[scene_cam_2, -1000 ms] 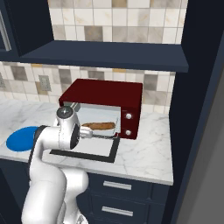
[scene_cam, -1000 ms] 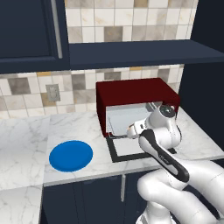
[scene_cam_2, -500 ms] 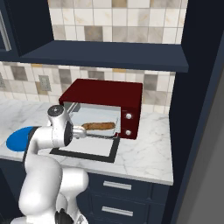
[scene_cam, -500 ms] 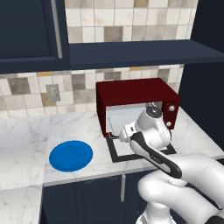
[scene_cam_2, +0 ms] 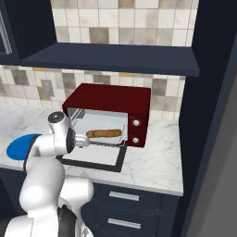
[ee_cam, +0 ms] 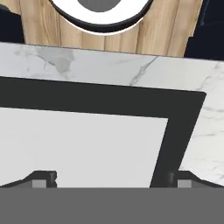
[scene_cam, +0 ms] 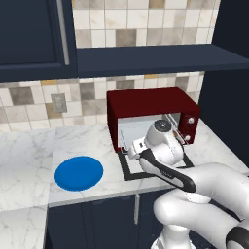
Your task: Pull the toaster oven rack outwards. Pick up the baguette from the plate and place it on the toaster oven rack. Close the toaster oven door fully and set the temperature to the lowest setting.
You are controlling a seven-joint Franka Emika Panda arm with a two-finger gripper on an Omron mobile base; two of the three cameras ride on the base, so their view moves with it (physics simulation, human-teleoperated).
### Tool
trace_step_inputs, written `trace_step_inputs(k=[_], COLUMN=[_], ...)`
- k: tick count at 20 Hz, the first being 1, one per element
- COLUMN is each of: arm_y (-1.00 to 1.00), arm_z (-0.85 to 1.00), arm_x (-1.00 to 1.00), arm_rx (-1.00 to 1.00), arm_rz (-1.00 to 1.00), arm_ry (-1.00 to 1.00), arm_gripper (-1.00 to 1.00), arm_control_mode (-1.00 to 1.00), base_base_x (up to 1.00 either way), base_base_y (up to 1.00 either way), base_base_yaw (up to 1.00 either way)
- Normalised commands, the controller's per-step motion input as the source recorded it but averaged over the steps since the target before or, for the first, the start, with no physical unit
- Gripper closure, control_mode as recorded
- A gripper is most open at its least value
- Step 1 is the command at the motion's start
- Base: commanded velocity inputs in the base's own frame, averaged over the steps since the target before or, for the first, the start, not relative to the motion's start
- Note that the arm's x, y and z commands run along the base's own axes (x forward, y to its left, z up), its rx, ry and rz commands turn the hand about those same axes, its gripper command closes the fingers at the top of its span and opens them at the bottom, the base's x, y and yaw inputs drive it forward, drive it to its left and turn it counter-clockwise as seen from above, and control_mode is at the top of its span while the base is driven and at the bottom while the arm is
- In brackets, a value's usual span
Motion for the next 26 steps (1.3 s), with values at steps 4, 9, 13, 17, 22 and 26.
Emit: trace_step_inputs(k=[4, 9, 13, 17, 22, 26], arm_y=[0.00, 0.00, -0.04, -0.09, -0.12, -0.14], arm_z=[-0.30, -0.28, -0.21, -0.26, -0.29, -0.25], arm_x=[0.02, 0.03, 0.10, 0.13, 0.17, 0.19], arm_rx=[0.00, 0.00, 0.00, 0.00, 0.00, 0.00], arm_rz=[-0.08, -0.09, -0.06, -0.05, -0.03, -0.02], arm_ry=[0.00, -0.03, -0.04, -0.01, 0.00, 0.00], arm_gripper=[-1.00, -1.00, -1.00, -1.00, -1.00, -1.00], arm_control_mode=[-1.00, -1.00, -1.00, -1.00, -1.00, -1.00], base_base_x=[0.00, 0.00, 0.00, 0.00, 0.00, 0.00], base_base_y=[0.00, 0.00, 0.00, 0.00, 0.00, 0.00], base_base_yaw=[0.00, 0.00, 0.00, 0.00, 0.00, 0.00])
